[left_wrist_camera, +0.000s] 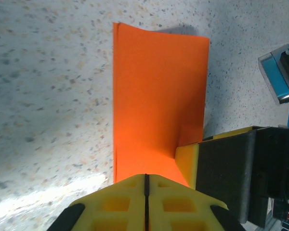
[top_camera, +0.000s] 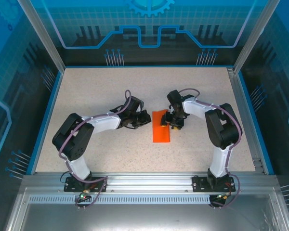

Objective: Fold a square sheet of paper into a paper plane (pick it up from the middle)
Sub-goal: Fold the square sheet of paper in half at the center of the table, then hold the square sheet of paper at the center of the table.

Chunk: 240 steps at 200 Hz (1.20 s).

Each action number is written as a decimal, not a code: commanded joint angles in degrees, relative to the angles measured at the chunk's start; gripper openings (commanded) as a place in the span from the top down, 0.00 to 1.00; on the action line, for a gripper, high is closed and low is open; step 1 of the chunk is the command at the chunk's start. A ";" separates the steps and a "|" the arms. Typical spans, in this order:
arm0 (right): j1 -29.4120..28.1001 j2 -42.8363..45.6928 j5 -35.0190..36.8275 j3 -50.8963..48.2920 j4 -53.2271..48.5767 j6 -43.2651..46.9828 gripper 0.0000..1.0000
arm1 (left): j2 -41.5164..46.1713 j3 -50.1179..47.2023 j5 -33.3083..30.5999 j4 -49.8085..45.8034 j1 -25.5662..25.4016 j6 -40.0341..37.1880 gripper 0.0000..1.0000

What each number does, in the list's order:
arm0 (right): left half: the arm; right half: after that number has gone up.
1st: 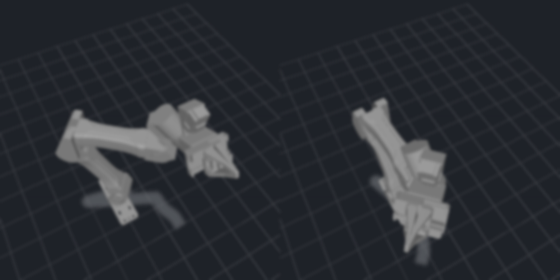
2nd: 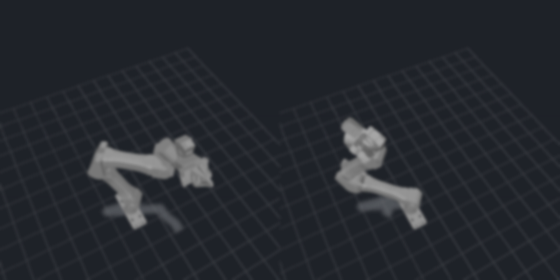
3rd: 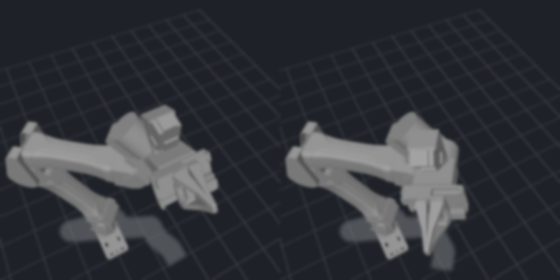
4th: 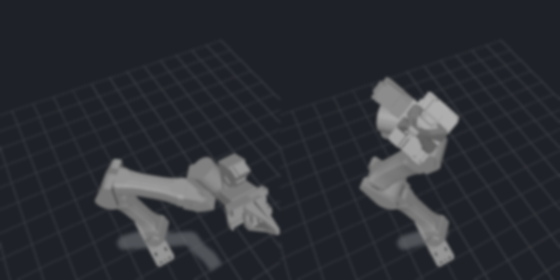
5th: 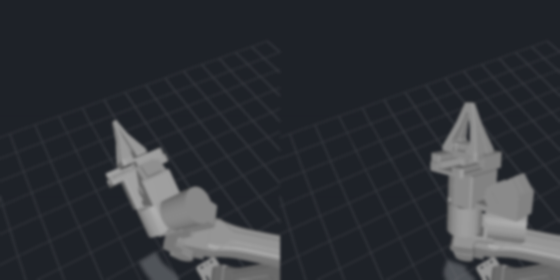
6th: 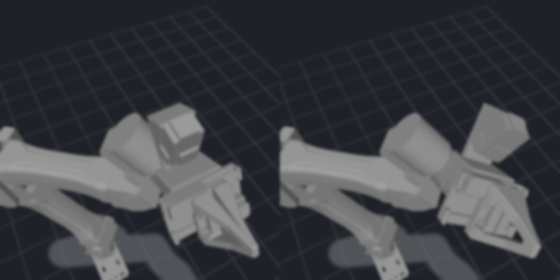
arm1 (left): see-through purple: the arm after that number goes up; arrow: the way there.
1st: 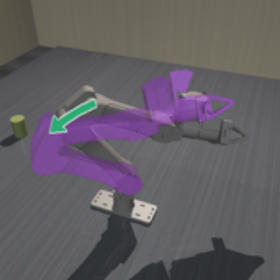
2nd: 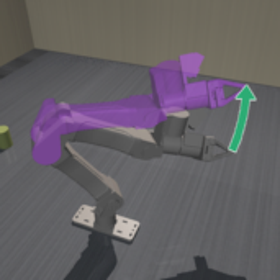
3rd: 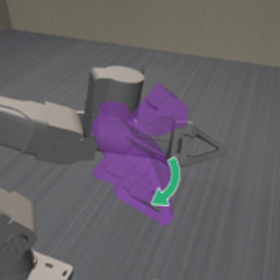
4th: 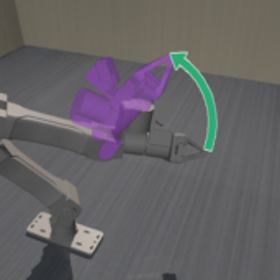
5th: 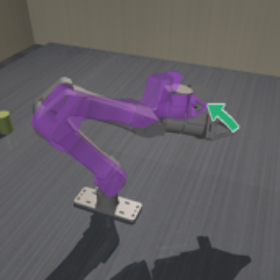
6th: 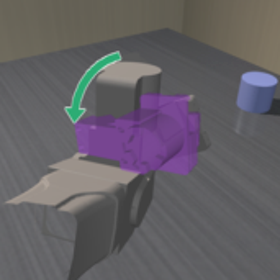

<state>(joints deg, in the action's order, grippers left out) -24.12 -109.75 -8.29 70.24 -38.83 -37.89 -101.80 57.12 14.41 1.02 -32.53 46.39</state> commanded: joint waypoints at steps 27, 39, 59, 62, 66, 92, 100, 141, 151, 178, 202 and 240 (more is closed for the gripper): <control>-0.05 -5.45 6.75 -2.21 -1.42 0.81 0.39 | -5.21 5.55 0.38 -3.85 -2.18 -1.13 1.00; -0.05 -5.56 6.64 -2.12 -1.43 0.88 0.39 | -6.08 6.41 0.11 -4.78 -2.62 -1.28 1.00; -0.05 -5.58 6.78 -2.06 -1.50 0.89 0.39 | -6.87 7.21 -1.82 -6.83 -2.95 -1.82 1.00; -0.05 -5.56 6.76 -2.03 -1.56 0.89 0.39 | -7.02 7.26 -1.96 -6.88 -2.99 -1.83 1.00; -0.05 -5.56 6.80 -2.03 -1.60 0.89 0.39 | -7.15 7.34 -1.87 -6.96 -2.98 -1.85 1.00; -0.05 -5.60 6.78 -2.12 -1.43 0.80 0.39 | -8.53 8.56 -1.32 -7.62 -3.25 -2.42 1.00; -0.05 -5.69 6.73 -2.12 -1.46 0.76 0.39 | -8.75 8.78 -1.10 -7.70 -3.44 -2.58 1.00; -0.07 -5.95 6.68 -2.47 -1.16 0.71 0.39 | -9.82 8.64 0.94 -5.16 -3.72 -2.02 1.00; -0.14 -5.93 6.62 -2.50 -1.16 0.71 0.39 | -9.96 8.13 0.71 -4.41 -3.76 -1.43 1.00; -0.12 -5.89 6.54 -2.80 -1.02 0.54 0.39 | -11.12 8.49 0.76 -4.75 -3.69 -1.42 1.00; -0.19 -5.93 6.45 -2.78 -1.07 0.54 0.39 | -11.79 8.46 0.45 -5.20 -3.74 -1.43 1.00; -0.22 -5.19 6.02 -2.58 -0.91 0.46 0.39 | -11.60 7.34 -1.65 -6.74 -3.84 -1.35 1.00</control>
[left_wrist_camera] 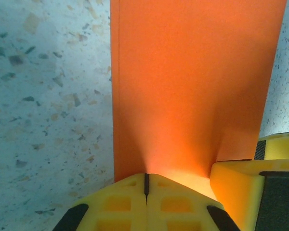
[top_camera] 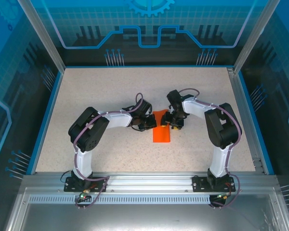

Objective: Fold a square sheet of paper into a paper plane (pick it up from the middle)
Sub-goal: Hold the square sheet of paper at the center of the table.

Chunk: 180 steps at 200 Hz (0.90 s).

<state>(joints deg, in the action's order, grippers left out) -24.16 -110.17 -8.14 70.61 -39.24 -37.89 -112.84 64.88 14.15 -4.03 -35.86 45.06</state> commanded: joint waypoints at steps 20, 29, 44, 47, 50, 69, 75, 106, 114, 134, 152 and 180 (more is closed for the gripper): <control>-0.18 -3.22 4.95 -2.20 0.04 0.58 0.38 | -0.54 -0.45 -1.58 -2.90 -0.57 -0.54 1.00; -0.08 -2.26 4.51 -1.60 0.11 0.62 0.37 | -0.46 -0.71 -1.35 -2.54 -0.61 -0.41 1.00; 0.15 -0.80 3.72 -0.64 0.39 0.95 0.37 | -0.04 -1.24 -1.47 -2.16 -0.56 -0.23 1.00; 0.12 -0.64 3.56 -0.46 0.44 1.00 0.37 | 0.03 -1.41 -1.42 -2.12 -0.61 -0.22 1.00; 0.23 -0.45 3.35 -0.33 0.46 1.18 0.37 | 0.11 -1.43 -1.45 -1.99 -0.66 -0.23 1.00; 0.50 -0.94 2.02 0.56 0.60 2.07 0.39 | 0.51 -1.56 -1.28 -1.71 -0.57 -0.57 1.00; 0.57 -1.34 1.28 0.51 0.72 2.16 0.40 | 0.51 -1.39 -1.35 -1.92 -0.61 -0.66 1.00; 0.91 -0.44 -1.05 -2.51 3.78 1.16 0.42 | 0.58 -1.43 -1.46 -1.81 -0.57 -0.63 1.00; 1.09 0.17 -1.75 -3.20 4.57 0.95 0.42 | 0.60 -1.43 -1.46 -1.76 -0.62 -0.76 1.00; 1.53 1.21 -4.31 -4.33 6.67 1.02 0.43 | 0.64 -1.51 -1.19 -1.53 -0.61 -0.98 1.00; 1.57 0.82 -3.70 -4.21 6.28 1.32 0.45 | 1.08 -1.52 -1.03 -1.44 -0.62 -1.09 1.00; 1.23 -2.34 -0.92 -3.01 3.53 1.90 0.47 | 3.35 -2.08 1.21 1.70 -0.68 -1.59 1.00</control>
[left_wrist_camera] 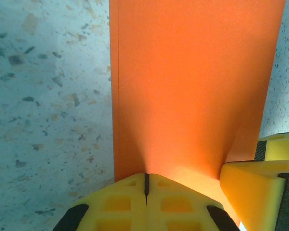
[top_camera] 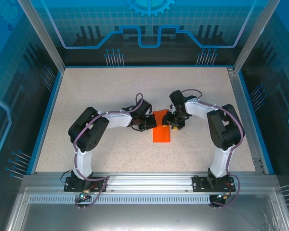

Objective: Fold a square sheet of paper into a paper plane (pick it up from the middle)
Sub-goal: Hold the square sheet of paper at the center of the table.

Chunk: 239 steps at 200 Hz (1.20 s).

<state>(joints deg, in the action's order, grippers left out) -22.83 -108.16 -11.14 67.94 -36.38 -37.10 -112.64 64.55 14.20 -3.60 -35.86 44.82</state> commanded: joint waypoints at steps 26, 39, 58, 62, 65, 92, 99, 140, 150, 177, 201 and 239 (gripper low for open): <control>-0.33 -5.82 4.61 0.17 -0.96 0.98 0.47 | 7.91 -2.94 0.70 3.09 -0.59 -1.26 0.84; -0.53 -6.18 4.94 0.17 -1.05 1.12 0.47 | 10.64 -3.52 -1.49 2.59 -0.44 -1.10 0.81; -0.80 -6.62 6.28 0.61 -2.11 1.22 0.46 | 13.59 -3.39 -6.95 -1.90 0.02 0.09 0.74; -0.81 -6.70 6.38 0.70 -2.24 1.27 0.46 | 14.03 -3.45 -7.66 -2.53 0.08 0.11 0.74; -0.82 -6.71 6.44 0.77 -2.33 1.31 0.46 | 14.32 -3.63 -8.17 -2.79 0.28 0.18 0.74; -0.98 -7.13 6.98 1.14 -2.91 1.67 0.46 | 16.51 -5.17 -12.09 -4.65 1.09 1.51 0.73; -0.99 -7.24 7.01 1.31 -3.08 1.75 0.45 | 16.86 -5.47 -13.01 -5.00 1.07 1.59 0.73; -1.18 -7.67 7.88 1.75 -3.75 1.58 0.43 | 16.51 -5.67 -12.29 -4.90 1.18 1.50 0.74; -1.21 -7.77 7.80 1.84 -3.65 1.68 0.45 | 16.23 -5.50 -12.13 -4.93 1.23 1.41 0.74; -1.27 -7.86 8.19 1.51 -3.83 0.97 0.45 | 15.68 -5.20 -11.26 -4.59 1.22 1.19 0.74; -1.31 -7.77 8.30 1.32 -3.59 0.73 0.45 | 14.70 -4.38 -10.21 -4.93 1.17 0.89 0.75; -1.38 -7.90 8.46 1.06 -3.53 -0.03 0.44 | 13.87 -4.09 -8.60 -4.53 1.21 1.16 0.75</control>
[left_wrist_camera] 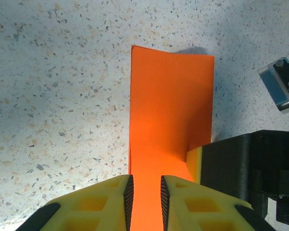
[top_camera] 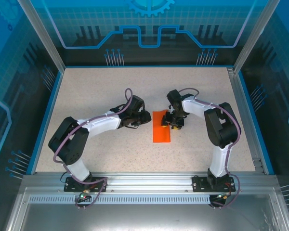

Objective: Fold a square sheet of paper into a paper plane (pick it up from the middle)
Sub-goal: Hold the square sheet of paper at the center of the table.

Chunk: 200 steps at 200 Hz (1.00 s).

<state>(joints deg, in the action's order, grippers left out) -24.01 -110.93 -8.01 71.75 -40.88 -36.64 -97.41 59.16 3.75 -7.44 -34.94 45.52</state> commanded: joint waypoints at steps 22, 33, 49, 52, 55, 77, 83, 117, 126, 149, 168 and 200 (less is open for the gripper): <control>-0.21 -5.24 5.38 -2.97 1.01 -0.88 0.44 | -1.95 1.82 2.47 -0.57 0.27 0.45 0.75; -0.23 -5.26 5.37 -3.09 1.07 -1.04 0.44 | -2.24 1.97 2.88 -0.39 0.31 0.45 0.75; -0.20 -5.32 5.56 -3.24 0.87 -1.31 0.44 | -2.56 2.09 3.45 -0.31 0.29 0.45 0.75; -0.24 -5.26 5.50 -3.32 0.96 -1.39 0.44 | -2.61 2.10 3.46 -0.32 0.19 0.43 0.75; -0.20 -5.25 5.39 -3.43 1.10 -1.37 0.44 | -2.68 2.18 3.50 -0.32 0.22 0.37 0.75; -0.22 -5.17 5.88 -3.61 0.90 -1.64 0.42 | -3.23 2.28 3.86 -0.47 0.18 0.45 0.75; -0.31 -5.09 5.83 -3.79 1.02 -1.59 0.42 | -3.36 2.28 4.02 -0.33 0.25 0.46 0.75; -0.34 -4.83 6.03 -4.59 1.50 -2.05 0.41 | -3.75 2.19 4.25 -0.19 0.22 0.63 0.76; -0.34 -4.86 6.46 -4.60 1.34 -2.03 0.41 | -3.84 2.19 4.25 -0.20 0.19 0.71 0.76; -0.34 -4.91 6.09 -4.77 1.92 -1.61 0.42 | -3.72 2.27 4.26 -0.34 0.22 0.56 0.76; -0.34 -4.84 6.44 -4.51 1.60 -1.24 0.43 | -3.53 2.15 3.75 -0.66 0.21 0.25 0.76; -0.34 -4.82 6.35 -4.66 1.85 -1.83 0.44 | -2.88 1.58 3.02 -0.57 0.19 0.54 0.76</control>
<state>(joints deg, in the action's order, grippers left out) -24.12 -110.52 -7.68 70.94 -39.79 -38.37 -100.40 59.77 6.90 -7.42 -34.94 45.54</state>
